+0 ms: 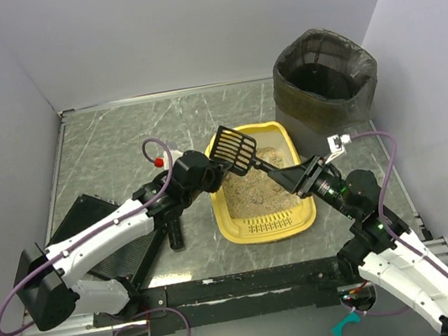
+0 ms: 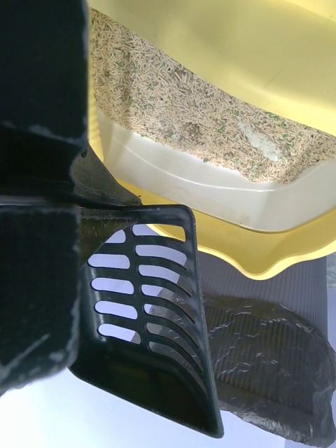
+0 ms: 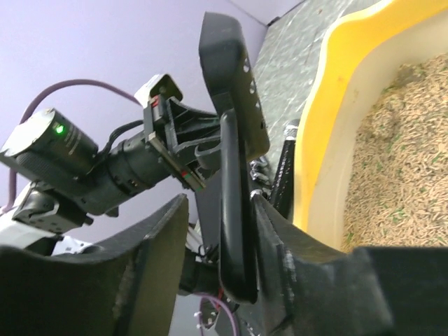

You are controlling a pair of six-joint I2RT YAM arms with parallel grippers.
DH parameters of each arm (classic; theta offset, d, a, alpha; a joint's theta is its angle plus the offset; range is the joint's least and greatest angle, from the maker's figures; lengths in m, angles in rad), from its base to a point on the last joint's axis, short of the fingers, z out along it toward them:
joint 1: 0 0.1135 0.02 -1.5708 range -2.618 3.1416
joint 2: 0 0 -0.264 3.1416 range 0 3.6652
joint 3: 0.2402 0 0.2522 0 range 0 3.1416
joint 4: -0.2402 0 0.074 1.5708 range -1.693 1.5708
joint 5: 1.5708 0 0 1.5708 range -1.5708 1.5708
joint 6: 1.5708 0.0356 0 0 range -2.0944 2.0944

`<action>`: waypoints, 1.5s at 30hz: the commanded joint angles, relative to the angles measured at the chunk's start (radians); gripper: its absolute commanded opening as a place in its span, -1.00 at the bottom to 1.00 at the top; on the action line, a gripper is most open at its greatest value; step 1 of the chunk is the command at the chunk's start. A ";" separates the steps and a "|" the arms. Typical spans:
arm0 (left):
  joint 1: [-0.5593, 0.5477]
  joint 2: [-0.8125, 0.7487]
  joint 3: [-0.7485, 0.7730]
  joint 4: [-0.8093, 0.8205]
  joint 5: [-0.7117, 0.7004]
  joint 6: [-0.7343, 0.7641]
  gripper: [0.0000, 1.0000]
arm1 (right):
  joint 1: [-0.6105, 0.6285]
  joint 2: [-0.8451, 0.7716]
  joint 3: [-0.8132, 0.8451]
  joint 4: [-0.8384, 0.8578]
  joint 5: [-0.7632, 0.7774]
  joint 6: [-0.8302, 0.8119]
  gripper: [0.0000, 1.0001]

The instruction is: Clean the litter box

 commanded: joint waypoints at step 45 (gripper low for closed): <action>0.115 0.386 0.281 -0.178 0.026 0.935 0.99 | 0.026 0.376 0.215 -0.665 0.268 0.085 -1.00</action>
